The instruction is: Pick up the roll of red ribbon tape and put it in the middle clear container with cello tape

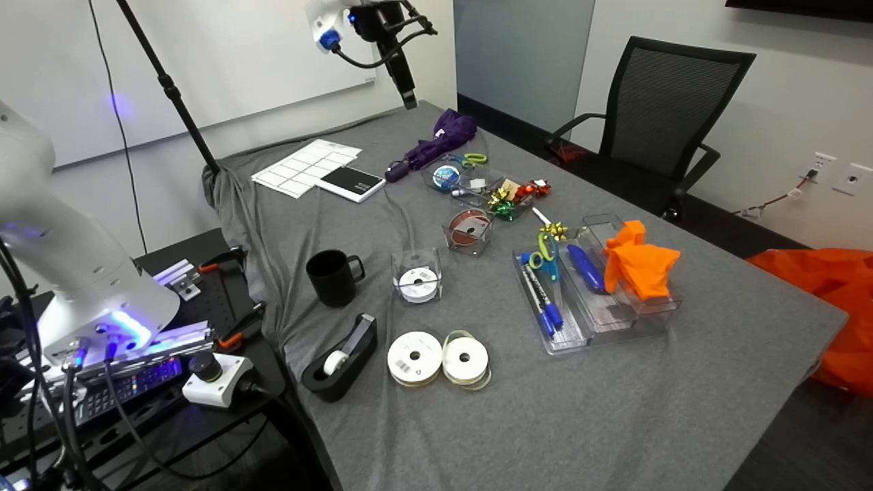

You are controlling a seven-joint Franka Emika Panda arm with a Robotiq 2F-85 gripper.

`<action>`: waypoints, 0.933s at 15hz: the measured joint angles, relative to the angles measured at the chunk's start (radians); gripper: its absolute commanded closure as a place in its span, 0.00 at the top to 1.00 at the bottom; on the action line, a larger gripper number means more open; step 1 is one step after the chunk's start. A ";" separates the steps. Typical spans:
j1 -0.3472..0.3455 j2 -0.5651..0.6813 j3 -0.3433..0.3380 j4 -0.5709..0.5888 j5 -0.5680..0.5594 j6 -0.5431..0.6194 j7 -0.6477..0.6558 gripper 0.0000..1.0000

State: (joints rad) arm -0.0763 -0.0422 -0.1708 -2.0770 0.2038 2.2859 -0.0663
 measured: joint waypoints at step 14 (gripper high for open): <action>-0.067 0.520 0.035 0.282 0.086 0.250 0.039 1.00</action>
State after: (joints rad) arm -0.1436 0.4774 -0.1355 -1.7947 0.2901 2.5359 -0.0278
